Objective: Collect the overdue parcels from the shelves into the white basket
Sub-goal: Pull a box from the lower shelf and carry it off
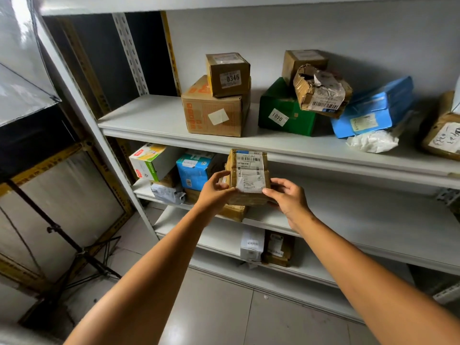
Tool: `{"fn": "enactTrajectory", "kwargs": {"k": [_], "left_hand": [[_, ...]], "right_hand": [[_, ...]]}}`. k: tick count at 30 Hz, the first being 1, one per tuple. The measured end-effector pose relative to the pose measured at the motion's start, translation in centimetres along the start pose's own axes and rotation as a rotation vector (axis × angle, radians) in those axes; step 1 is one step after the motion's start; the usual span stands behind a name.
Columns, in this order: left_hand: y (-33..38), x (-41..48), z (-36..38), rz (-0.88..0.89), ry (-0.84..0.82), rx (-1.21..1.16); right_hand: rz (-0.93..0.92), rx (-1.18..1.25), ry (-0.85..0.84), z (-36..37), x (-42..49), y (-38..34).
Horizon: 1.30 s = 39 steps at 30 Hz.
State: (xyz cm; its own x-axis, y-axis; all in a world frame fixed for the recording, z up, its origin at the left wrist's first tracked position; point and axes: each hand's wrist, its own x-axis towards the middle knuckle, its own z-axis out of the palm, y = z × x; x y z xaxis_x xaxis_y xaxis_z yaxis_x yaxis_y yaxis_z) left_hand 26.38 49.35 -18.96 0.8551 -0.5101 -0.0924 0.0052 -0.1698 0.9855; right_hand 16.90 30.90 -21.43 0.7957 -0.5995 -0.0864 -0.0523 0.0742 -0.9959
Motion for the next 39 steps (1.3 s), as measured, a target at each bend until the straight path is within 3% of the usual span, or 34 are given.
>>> {"fn": "enactTrajectory", "kwargs": {"k": [9, 22, 31, 35, 39], "left_hand": [[-0.2, -0.2, -4.7, -0.086, 0.059, -0.272], [1.7, -2.0, -12.0, -0.055, 0.233, -0.431], [3.8, -2.4, -16.1, 0.01, 0.352, -0.354], [5.2, -0.9, -18.7, 0.027, 0.395, -0.327], [5.6, 2.1, -22.0, 0.047, 0.355, -0.274]], "right_hand": [[-0.247, -0.258, -0.068, 5.1, 0.0, -2.7], [-0.364, -0.234, -0.263, 14.4, 1.2, -5.9], [-0.4, -0.217, -0.344, 18.7, 1.9, -8.2], [-0.396, -0.195, -0.304, 21.5, 3.3, -9.3], [-0.4, -0.19, -0.29, 24.7, 5.5, -10.0]]}}
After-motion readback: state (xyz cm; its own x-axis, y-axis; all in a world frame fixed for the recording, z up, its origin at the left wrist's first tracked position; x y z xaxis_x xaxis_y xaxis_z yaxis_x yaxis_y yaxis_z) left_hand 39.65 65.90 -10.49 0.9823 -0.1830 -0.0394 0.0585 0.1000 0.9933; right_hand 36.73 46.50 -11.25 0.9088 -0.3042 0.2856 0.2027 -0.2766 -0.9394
